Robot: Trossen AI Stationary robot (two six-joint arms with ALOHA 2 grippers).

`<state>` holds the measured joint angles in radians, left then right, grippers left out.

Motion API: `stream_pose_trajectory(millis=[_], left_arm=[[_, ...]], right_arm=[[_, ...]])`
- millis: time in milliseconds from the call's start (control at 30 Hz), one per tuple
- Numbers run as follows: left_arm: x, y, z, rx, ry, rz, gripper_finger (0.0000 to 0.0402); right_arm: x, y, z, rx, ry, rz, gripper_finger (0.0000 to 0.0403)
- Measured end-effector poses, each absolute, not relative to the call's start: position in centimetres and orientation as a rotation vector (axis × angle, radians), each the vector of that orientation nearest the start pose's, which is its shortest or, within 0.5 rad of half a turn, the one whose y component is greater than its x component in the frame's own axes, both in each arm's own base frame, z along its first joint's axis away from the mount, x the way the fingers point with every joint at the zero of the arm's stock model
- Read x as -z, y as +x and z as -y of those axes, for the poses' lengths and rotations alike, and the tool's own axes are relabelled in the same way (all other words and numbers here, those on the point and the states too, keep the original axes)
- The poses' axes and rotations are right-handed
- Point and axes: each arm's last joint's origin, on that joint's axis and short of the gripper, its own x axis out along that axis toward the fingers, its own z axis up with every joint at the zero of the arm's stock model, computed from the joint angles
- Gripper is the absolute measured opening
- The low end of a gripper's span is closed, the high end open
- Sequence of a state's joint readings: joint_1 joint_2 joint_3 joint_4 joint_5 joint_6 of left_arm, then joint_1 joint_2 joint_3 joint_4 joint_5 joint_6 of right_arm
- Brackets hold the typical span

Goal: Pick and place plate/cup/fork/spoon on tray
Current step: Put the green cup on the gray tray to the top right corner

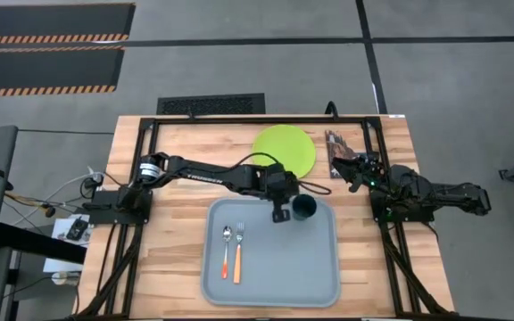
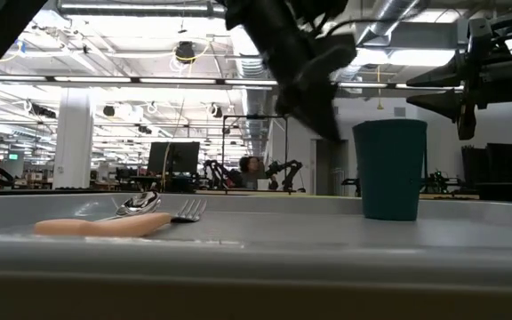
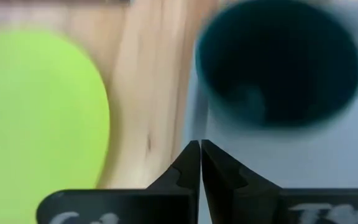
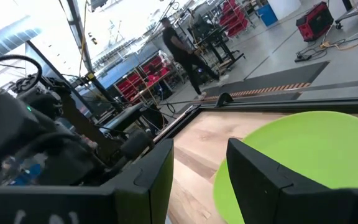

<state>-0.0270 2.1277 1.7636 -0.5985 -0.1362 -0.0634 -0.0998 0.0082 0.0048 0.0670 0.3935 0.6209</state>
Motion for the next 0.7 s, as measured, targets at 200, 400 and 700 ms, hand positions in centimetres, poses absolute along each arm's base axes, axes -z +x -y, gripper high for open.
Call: stream_pose_trajectory(millis=[200, 400, 700], left_arm=[[-20.2, 44.6, 0.8, -0.129, -0.006, -1.175, 0.0], [-19.1, 45.4, 2.6, -0.036, -0.06, -1.053, 0.0], [-19.3, 46.7, 2.7, -0.06, -0.104, -0.864, 0.0]], right_arm=[[-17.1, 9.4, 2.1, 0.457, 0.617, 0.215, 0.0175], [-17.1, 9.4, 2.1, 0.458, 0.616, 0.215, 0.0175], [-17.1, 9.4, 2.1, 0.458, 0.614, 0.214, 0.0175]])
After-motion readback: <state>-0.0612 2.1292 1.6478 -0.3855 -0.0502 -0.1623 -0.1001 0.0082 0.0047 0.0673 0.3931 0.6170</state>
